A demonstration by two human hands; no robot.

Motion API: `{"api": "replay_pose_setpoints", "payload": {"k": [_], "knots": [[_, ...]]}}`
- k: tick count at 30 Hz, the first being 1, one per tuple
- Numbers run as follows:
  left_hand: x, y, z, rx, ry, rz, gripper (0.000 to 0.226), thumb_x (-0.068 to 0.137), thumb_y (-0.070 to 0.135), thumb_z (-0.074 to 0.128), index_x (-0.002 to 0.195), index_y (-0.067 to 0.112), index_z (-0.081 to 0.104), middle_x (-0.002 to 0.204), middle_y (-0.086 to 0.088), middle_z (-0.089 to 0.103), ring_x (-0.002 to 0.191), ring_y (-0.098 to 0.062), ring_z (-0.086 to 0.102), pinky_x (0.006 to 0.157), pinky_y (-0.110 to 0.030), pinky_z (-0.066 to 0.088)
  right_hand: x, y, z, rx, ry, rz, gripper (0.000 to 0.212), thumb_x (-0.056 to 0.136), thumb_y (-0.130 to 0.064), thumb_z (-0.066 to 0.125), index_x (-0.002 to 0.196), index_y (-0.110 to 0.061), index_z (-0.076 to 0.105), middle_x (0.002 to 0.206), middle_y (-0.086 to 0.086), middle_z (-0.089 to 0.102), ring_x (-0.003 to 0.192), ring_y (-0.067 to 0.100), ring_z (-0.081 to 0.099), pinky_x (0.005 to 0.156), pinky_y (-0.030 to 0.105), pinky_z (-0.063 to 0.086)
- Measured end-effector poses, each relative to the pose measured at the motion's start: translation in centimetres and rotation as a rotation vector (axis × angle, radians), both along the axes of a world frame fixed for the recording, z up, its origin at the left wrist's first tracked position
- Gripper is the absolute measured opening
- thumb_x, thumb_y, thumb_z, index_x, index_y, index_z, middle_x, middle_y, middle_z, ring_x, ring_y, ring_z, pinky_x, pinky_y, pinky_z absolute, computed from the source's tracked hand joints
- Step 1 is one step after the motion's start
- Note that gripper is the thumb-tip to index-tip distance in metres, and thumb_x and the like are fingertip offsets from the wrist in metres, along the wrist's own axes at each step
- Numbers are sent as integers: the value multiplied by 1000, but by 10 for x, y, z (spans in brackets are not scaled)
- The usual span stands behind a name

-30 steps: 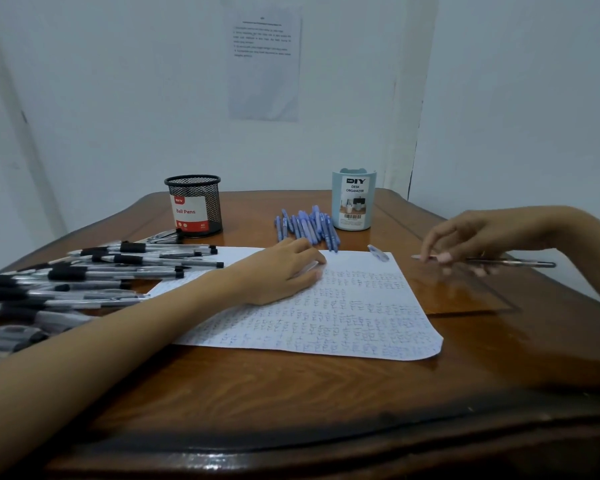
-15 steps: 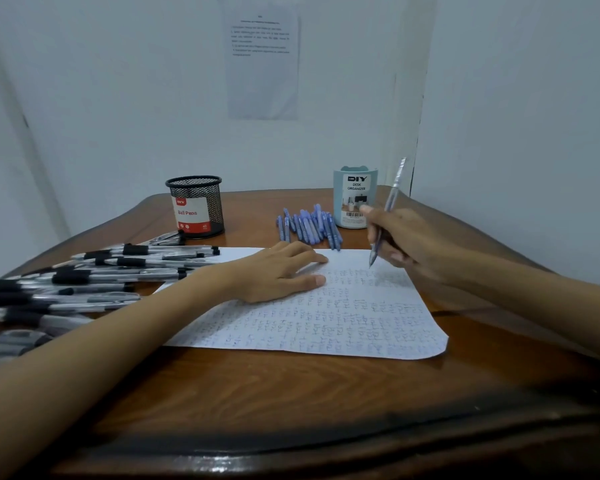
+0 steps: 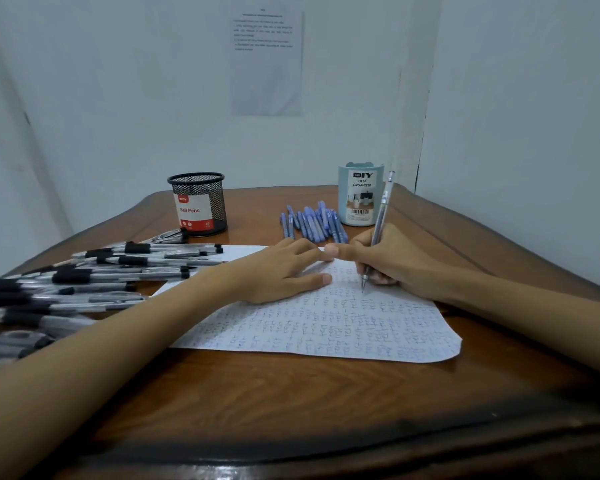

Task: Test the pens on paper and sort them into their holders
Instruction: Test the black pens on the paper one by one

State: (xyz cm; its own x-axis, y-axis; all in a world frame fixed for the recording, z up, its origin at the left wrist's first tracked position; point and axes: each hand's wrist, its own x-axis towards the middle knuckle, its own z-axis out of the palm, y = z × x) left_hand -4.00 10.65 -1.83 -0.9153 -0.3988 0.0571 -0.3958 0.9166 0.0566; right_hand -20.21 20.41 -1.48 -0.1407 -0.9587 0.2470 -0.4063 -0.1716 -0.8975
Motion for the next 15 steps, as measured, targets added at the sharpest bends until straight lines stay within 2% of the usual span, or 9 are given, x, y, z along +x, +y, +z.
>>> {"api": "replay_pose_setpoints", "payload": {"k": [7,11,15], "knots": [[0,0,0,-4,-7,4,52,96,49,29,143,25,29,139,1,35,121,-12,33,100,-24,26,-1,-2,-3,3,31,23,43,82,-22,68,51,-8,42,38,-4,48,31,5,36,36,13,32],[0,1,1,3,-6,2,51,96,49,29,142,26,32,140,2,34,125,-12,31,104,-27,25,-2,-3,-3,-12,49,10,42,86,-2,59,49,-8,39,47,9,39,31,5,33,36,13,30],[0,0,1,4,-10,1,52,95,49,29,143,26,30,139,3,34,123,-11,31,103,-26,25,-4,-2,-3,10,27,5,37,88,-5,59,53,-5,46,39,-2,47,30,4,35,34,13,31]]}}
